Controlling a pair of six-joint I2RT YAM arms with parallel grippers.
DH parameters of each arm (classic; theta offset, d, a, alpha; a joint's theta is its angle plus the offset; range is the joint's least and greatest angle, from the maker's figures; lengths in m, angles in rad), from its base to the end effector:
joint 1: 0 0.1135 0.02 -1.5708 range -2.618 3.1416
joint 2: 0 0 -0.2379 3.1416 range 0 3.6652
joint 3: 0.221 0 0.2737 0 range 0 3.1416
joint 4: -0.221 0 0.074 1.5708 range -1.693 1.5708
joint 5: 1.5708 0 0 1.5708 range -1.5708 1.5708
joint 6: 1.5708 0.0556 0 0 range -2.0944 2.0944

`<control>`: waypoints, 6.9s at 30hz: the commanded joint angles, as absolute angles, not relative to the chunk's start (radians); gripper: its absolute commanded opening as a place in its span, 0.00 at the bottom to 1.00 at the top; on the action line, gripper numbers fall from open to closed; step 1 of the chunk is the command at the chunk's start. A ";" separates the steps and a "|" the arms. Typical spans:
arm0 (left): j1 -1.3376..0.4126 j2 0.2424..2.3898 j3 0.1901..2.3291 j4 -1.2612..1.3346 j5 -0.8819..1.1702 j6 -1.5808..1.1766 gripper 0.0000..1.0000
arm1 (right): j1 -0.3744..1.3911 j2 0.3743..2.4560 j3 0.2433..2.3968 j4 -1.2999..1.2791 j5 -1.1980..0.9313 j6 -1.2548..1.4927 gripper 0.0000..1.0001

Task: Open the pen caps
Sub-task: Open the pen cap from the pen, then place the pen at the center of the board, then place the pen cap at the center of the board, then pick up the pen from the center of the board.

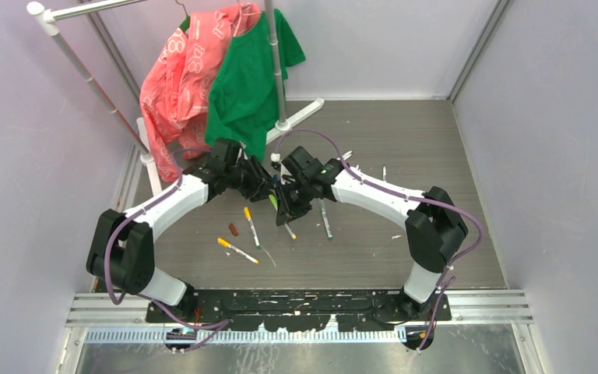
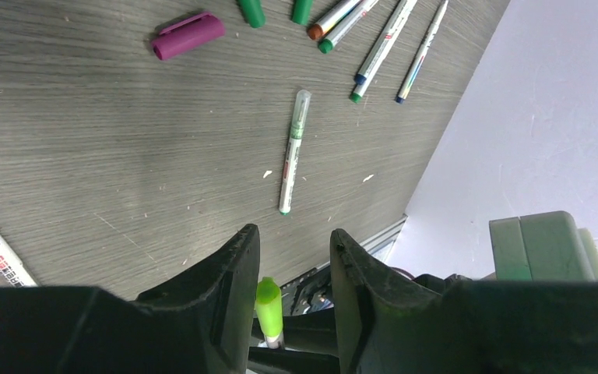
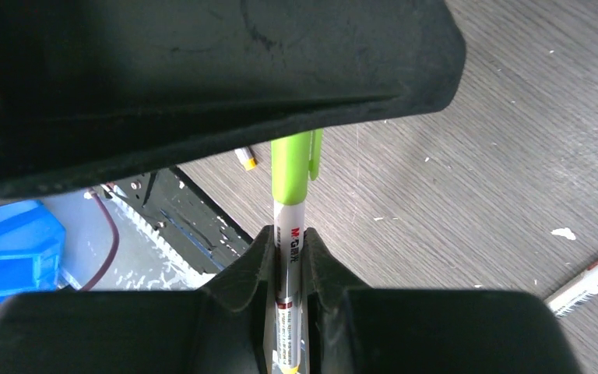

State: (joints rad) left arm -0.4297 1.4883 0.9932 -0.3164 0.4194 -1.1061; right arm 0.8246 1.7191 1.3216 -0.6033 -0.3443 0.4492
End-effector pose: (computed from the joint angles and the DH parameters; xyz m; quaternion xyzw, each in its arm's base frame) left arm 0.3085 -0.1663 0.1860 -0.2286 0.8826 -0.3909 0.1265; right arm 0.2529 0.3011 0.1944 -0.2237 0.9199 0.2969 0.1249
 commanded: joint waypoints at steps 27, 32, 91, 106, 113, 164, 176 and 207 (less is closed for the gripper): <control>-0.438 1.433 0.983 -0.386 0.375 -1.059 0.39 | 0.812 1.715 1.401 -0.554 -0.362 0.456 0.01; -0.437 1.426 0.978 -0.366 0.382 -1.076 0.39 | 0.806 1.727 1.399 -0.545 -0.374 0.454 0.01; -0.439 1.629 1.089 -0.084 0.267 -1.191 0.00 | 0.757 1.448 1.105 -0.546 -0.251 0.490 0.01; -0.552 1.764 1.324 -0.622 0.118 -0.808 0.01 | 0.529 1.610 1.210 -0.563 0.156 0.592 0.02; -0.565 1.814 1.341 -0.660 0.074 -0.769 0.12 | 0.506 1.777 1.307 -0.568 0.286 0.616 0.05; -0.565 1.012 1.036 -1.011 -0.354 -0.985 0.32 | 0.943 1.973 1.710 -0.766 0.243 0.472 0.46; -0.565 0.822 0.966 -1.092 -0.365 -1.014 0.31 | 1.091 2.160 1.897 -0.857 0.234 0.523 0.47; -0.565 0.770 0.913 -1.103 -0.369 -1.029 0.31 | 1.118 2.265 1.807 -0.827 0.145 0.563 0.16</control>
State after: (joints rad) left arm -0.5636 0.7666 0.9195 -1.1187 -0.3412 -1.0130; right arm 1.1145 2.2818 1.8603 -0.8364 0.1612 0.5526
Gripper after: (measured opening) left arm 0.315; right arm 0.256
